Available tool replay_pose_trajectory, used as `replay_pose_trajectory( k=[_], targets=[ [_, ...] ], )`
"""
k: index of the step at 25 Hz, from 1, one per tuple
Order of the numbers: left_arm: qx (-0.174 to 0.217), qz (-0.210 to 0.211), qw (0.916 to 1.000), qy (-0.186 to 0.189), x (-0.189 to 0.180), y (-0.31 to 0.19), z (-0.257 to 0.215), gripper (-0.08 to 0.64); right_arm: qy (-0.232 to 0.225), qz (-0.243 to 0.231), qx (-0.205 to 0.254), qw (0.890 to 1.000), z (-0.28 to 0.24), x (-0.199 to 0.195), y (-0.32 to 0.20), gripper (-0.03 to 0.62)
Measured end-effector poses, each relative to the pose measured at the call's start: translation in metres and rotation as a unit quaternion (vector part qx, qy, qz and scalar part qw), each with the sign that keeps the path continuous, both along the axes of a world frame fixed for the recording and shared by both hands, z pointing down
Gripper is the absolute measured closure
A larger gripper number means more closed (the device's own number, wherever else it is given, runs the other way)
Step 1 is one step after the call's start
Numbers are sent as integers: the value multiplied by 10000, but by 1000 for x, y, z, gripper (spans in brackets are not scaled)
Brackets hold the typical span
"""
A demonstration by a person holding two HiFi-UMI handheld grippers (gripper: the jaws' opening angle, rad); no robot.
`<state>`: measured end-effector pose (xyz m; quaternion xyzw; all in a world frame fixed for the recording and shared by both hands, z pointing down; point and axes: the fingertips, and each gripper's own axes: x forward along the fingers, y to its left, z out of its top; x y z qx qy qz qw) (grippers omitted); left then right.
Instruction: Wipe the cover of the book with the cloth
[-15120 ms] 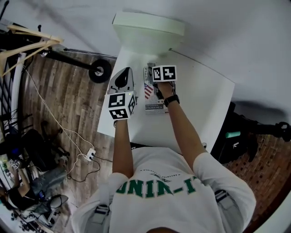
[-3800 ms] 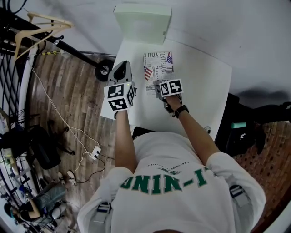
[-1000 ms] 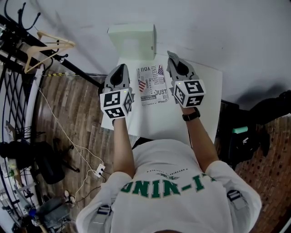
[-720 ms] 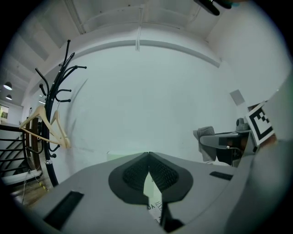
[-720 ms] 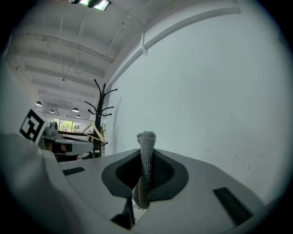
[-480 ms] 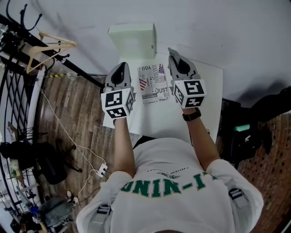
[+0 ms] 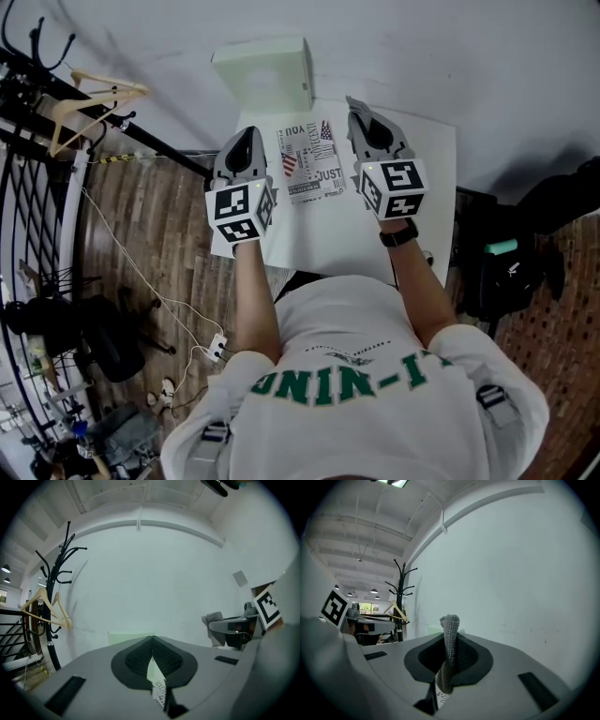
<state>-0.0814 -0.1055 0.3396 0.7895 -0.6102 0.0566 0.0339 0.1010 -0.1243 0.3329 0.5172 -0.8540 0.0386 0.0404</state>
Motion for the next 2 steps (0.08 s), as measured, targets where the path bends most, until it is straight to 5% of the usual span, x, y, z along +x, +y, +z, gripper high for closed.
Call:
replay_pose_trajectory(
  k=[2],
  targets=[
    [-61,2,10000,-4,3,1,7,546,28,-11,-38,10000,4,4,2,560]
  ],
)
